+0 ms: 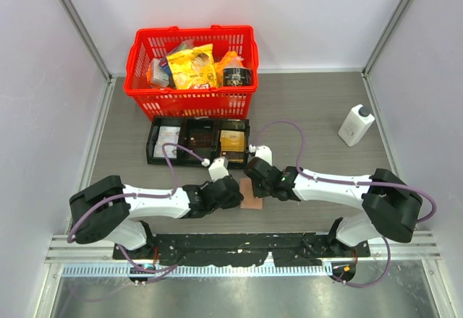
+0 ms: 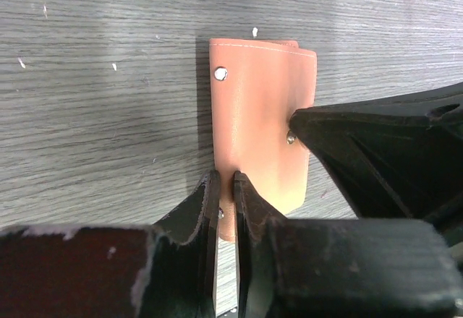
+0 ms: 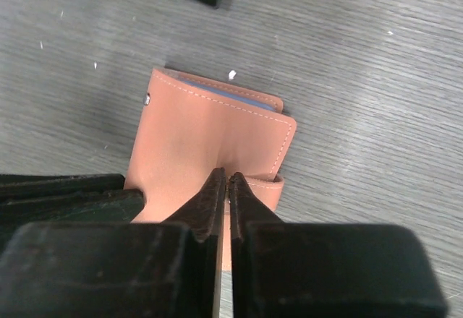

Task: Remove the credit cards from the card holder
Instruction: Open the card holder at the center of the board.

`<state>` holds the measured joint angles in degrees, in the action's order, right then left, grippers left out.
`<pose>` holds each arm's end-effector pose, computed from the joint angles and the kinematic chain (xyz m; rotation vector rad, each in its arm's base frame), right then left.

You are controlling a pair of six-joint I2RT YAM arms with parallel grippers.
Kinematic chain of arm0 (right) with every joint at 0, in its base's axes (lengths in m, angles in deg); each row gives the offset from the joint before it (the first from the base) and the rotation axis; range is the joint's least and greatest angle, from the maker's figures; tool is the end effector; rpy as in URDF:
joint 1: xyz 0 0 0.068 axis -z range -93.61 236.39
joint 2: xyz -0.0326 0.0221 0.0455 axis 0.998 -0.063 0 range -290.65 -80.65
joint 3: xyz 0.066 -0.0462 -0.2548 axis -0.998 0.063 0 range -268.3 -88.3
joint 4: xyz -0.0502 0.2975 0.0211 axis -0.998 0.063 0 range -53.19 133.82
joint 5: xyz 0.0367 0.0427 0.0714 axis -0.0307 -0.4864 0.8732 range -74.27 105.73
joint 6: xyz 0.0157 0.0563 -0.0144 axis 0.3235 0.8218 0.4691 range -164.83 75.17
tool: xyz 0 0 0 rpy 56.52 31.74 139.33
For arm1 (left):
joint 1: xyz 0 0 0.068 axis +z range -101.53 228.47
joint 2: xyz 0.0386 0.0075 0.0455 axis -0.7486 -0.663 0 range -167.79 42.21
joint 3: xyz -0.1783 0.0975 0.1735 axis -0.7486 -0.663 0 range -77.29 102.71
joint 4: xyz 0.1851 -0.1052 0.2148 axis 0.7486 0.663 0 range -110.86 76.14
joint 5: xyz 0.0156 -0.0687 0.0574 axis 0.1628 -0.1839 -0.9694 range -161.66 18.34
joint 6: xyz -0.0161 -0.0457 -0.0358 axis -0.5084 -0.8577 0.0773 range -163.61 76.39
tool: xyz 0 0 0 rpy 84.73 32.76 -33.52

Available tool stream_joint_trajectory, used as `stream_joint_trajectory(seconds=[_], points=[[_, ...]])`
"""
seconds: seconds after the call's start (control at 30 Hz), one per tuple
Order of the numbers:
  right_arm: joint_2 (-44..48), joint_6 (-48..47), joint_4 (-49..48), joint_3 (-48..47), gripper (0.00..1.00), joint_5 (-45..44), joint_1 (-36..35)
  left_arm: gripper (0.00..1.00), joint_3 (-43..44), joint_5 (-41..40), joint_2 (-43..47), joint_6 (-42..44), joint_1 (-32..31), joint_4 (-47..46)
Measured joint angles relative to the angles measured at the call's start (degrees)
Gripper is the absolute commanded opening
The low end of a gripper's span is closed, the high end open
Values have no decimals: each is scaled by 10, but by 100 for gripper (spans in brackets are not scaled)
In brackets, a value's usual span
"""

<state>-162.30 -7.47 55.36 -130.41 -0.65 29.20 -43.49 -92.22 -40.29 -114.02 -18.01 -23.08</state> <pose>0.1757 0.2494 0.1326 -0.3349 2.5249 0.2862 0.1346 -0.2701 0.1085 -0.2603 2.4327 -0.7434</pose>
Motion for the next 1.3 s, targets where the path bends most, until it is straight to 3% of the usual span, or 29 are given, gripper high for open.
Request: stream_joint_trajectory(seconds=[0.33, 0.6, 0.83, 0.97, 1.3], points=[[23, -4, 30, 5, 2, -40, 14, 1, 0, -20, 20, -1, -2, 20], [82, 0, 42, 64, 33, -35, 67, 13, 0, -34, 30, 2, -2, 42], [126, 6, 0, 106, 40, 19, 94, 21, 0, -37, 33, 14, -2, 58], [135, 15, -38, 130, 42, 56, 109, 21, 0, -37, 33, 20, -2, 67], [228, 23, -69, 132, 58, 96, 107, 22, 15, -37, 33, 28, -2, 83]])
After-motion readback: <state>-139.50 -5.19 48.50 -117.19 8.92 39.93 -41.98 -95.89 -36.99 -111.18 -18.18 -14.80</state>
